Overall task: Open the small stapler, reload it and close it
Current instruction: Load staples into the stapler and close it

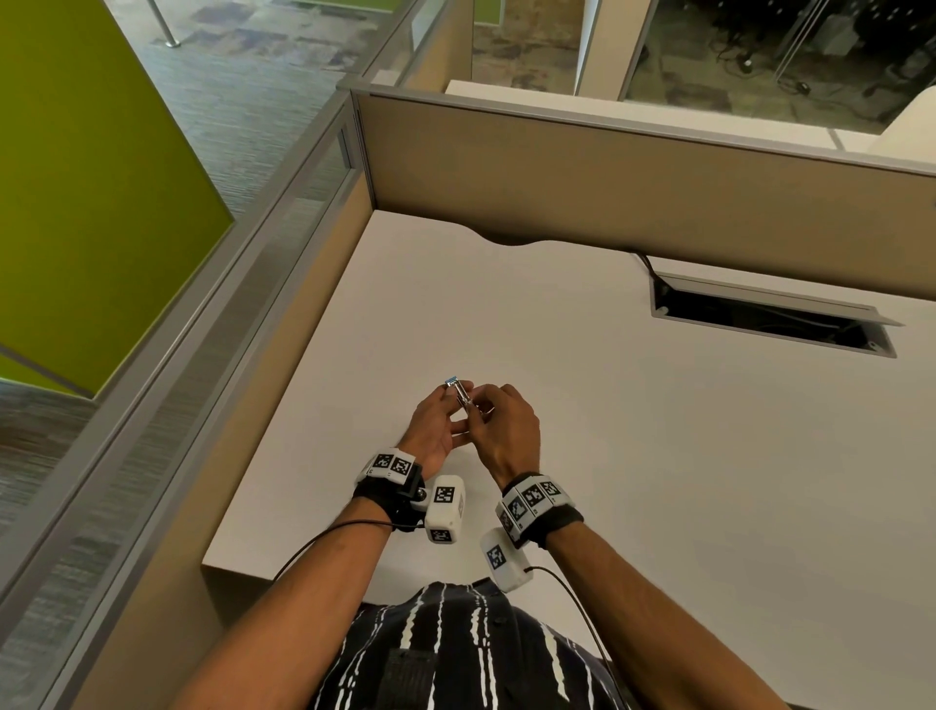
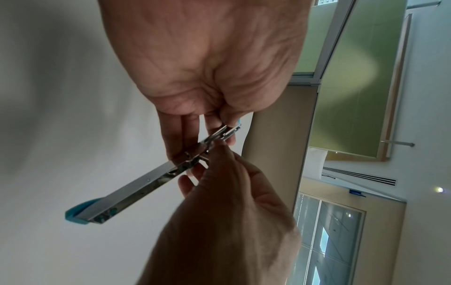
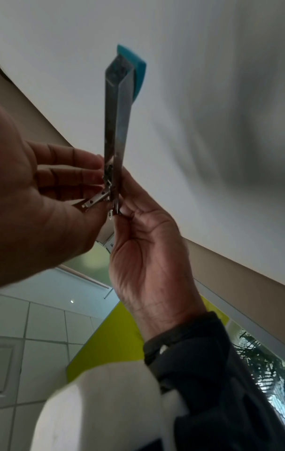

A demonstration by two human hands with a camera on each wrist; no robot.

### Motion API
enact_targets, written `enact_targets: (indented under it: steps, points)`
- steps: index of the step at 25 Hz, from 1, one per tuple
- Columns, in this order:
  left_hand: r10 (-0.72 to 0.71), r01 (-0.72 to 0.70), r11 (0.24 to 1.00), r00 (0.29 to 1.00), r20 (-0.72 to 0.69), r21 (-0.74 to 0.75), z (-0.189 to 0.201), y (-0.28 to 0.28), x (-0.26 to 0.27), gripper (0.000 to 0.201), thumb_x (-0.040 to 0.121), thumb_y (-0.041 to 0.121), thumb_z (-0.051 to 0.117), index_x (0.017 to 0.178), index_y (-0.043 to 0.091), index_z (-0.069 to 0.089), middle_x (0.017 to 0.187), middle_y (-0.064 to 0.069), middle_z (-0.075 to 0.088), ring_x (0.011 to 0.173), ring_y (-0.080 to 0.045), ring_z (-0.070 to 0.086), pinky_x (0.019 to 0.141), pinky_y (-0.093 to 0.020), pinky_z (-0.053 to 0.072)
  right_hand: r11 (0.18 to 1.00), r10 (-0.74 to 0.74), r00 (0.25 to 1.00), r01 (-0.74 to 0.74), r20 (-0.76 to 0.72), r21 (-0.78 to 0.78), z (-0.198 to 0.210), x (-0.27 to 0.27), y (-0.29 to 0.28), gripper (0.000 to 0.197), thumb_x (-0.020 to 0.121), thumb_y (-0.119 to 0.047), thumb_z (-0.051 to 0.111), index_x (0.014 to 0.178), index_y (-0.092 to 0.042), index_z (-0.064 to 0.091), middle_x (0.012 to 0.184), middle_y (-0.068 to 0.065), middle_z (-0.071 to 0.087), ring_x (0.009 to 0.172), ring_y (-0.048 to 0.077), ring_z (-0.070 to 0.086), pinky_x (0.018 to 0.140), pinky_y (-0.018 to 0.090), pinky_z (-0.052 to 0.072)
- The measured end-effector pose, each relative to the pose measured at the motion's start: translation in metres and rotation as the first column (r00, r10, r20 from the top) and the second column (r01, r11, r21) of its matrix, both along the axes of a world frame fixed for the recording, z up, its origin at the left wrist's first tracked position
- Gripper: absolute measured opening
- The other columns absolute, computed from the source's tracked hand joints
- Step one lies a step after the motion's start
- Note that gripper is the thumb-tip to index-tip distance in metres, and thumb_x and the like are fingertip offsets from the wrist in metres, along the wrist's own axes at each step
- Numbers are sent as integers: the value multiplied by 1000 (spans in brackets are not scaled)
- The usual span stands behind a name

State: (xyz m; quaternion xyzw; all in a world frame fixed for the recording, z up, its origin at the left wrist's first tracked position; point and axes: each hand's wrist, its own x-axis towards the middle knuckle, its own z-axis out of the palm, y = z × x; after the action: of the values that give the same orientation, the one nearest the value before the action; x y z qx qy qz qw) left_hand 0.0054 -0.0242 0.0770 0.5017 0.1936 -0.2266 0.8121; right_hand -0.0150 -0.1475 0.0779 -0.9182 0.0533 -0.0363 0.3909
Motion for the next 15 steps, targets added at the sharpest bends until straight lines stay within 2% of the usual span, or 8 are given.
enact_targets:
  steps: [10,13,15]
  points:
    - [-16,15,999,1000,22,32,1,3,-3,18,111,19,51,124,14,64,111,-4,75,72,-18,79,64,-31,64,997,43,999,-41,31,-60,0,-4,2,11,99,-25,69,104,-22,77,93,-4,68,76,19,67,67,35,57]
    - [-25,23,999,999,26,42,3,3,-4,17,111,21,52,120,16,65,118,-4,77,77,-21,77,66,-32,63,994,68,997,-65,33,-91,1,-6,1,15,101,-24,67,110,-19,79,99,-2,70,79,20,67,66,31,53]
    - [-37,36,997,999,21,63,2,2,-5,17,112,22,51,117,18,66,116,-2,78,76,-21,75,64,-31,62,979,127,991,-120,30,-164,0,-9,0,15,100,-18,66,107,-15,79,106,-2,71,83,21,68,66,31,53]
